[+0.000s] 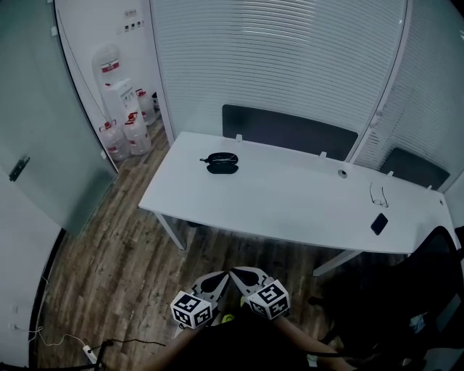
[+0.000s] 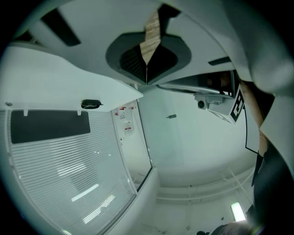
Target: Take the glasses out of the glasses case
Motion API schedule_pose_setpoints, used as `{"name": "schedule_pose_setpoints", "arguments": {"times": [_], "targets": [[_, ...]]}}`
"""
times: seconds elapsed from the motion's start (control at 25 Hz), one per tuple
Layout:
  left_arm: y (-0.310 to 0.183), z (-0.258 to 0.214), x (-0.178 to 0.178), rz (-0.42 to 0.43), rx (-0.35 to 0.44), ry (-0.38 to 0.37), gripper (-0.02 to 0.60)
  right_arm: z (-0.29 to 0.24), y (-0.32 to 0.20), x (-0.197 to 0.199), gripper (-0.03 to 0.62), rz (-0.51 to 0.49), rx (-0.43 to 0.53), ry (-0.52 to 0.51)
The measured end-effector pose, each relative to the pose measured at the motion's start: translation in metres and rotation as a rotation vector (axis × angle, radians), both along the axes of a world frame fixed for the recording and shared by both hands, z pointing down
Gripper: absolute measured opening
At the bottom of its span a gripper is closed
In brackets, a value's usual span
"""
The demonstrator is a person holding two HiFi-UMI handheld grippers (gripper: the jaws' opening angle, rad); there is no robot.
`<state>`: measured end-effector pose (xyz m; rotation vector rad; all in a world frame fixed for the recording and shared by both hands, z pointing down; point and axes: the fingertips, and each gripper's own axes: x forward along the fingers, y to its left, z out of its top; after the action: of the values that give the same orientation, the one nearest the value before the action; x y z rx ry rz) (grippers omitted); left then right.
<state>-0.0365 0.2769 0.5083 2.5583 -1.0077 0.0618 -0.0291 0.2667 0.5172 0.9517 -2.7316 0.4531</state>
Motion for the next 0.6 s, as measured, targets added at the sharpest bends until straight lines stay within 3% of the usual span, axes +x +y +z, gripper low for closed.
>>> {"name": "schedule_pose_setpoints", "arguments": {"times": [0.6], "targets": [[-0.027,0.001,-0.022,-0.068,-0.032,0.021,0.011,-0.001,-0.028,-0.022,0.017,-0.056,-0.003,0.023]]}}
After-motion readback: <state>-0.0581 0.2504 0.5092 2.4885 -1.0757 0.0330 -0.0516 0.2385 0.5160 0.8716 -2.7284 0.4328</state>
